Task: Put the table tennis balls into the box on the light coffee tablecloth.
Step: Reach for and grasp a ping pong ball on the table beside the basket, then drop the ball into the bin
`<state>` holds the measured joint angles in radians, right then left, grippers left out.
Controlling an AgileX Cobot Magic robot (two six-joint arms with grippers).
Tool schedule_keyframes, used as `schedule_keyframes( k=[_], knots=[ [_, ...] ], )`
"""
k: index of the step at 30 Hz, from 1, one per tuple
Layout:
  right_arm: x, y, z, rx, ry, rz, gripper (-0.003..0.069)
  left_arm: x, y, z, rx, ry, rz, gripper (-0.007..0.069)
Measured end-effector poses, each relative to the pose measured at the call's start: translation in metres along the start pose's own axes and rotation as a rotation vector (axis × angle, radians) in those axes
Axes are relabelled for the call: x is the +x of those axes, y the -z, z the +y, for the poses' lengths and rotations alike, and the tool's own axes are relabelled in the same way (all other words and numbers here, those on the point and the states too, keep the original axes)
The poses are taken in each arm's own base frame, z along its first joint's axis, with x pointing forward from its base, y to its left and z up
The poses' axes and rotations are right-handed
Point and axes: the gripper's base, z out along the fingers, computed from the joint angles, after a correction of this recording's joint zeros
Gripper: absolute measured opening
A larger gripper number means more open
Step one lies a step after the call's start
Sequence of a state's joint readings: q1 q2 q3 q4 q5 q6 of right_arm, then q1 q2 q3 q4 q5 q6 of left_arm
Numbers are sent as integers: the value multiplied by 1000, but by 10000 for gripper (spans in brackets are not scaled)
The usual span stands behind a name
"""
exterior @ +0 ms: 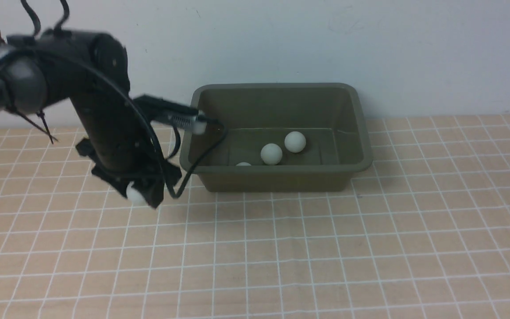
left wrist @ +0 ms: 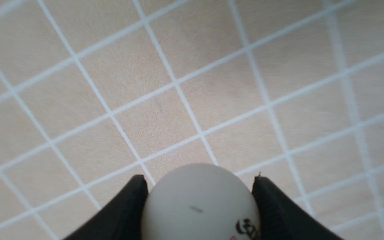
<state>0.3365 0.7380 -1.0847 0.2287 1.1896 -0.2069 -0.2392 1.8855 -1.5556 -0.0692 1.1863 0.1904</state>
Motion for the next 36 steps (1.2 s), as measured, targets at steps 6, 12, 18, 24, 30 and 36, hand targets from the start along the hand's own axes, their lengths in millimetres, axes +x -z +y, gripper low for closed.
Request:
schedule_keyframes(
  k=[6,12,18,24,30,36],
  knots=[
    [0,0,0,0,0,0,-16,-34,60,-13,102,-89,-265,316],
    [0,0,0,0,0,1,-16,-72,29,-22,243,-56,-419,316],
    [0,0,0,0,0,1,-16,-90,-42,-28,260,-41,-348,316],
    [1,0,0,-3,-1,7,-16,-97,-68,-28,254,-17,-357,346],
    [1,0,2,-21,-9,15,-16,-99,-68,-27,247,-10,-383,456],
    [2,0,3,-31,-13,21,-16,-101,-52,-29,264,-41,-370,461]
  ],
)
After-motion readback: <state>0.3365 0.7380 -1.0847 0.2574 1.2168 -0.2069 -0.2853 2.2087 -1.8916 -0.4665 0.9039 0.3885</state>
